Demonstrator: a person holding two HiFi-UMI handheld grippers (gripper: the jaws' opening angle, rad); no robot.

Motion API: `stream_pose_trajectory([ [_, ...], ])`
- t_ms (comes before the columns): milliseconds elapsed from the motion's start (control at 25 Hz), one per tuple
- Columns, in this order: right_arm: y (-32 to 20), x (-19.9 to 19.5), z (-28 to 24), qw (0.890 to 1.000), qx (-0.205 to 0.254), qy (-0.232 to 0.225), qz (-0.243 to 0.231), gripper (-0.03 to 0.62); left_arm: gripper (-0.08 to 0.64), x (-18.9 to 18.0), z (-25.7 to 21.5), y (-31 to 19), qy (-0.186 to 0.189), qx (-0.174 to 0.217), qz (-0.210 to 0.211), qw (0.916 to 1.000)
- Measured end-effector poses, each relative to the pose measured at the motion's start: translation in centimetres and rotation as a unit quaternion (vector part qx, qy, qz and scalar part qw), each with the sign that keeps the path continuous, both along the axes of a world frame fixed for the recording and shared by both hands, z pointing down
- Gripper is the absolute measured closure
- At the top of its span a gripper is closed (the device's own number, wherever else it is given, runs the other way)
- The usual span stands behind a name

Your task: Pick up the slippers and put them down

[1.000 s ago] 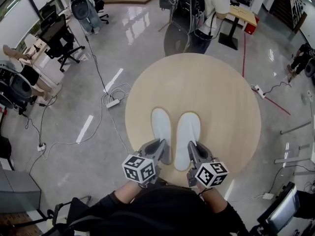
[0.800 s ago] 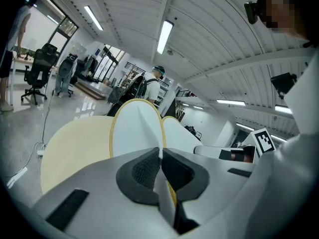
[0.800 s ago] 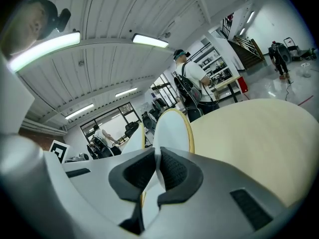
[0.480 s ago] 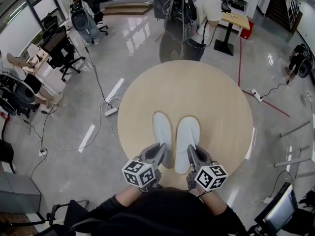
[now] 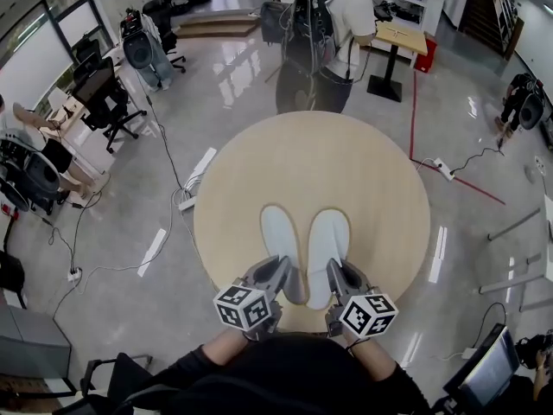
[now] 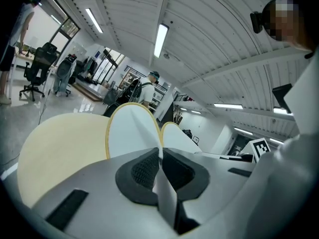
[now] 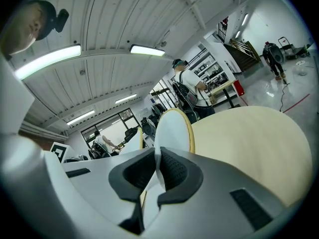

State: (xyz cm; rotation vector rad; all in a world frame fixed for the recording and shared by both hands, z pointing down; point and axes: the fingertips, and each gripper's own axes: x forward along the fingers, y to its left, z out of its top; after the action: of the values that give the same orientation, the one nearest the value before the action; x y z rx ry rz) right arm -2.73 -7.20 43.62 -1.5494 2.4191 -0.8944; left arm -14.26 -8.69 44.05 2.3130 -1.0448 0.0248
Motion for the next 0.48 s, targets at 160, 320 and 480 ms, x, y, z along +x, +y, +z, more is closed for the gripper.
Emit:
stream_pose_trajectory([
  [160,1.4,3.1,0.4,1.0,0.002,-0.001,0.013,0.561,0.525,3.0,0.4,1.2,-0.002,0.003,0.009,1.0],
  [320,2.9,6.4,0.7,1.0,-0.001,-0.002,0.03,0.561,0.525,6.3,0.6,2.6,-0.003,0.0,0.023,0.9997],
  [480,4.5,9.6,1.4,0.998,-0.014,-0.004,0.057,0.561,0.525,9.3,1.3,3.9,-0.007,-0.013,0.048,0.9988],
])
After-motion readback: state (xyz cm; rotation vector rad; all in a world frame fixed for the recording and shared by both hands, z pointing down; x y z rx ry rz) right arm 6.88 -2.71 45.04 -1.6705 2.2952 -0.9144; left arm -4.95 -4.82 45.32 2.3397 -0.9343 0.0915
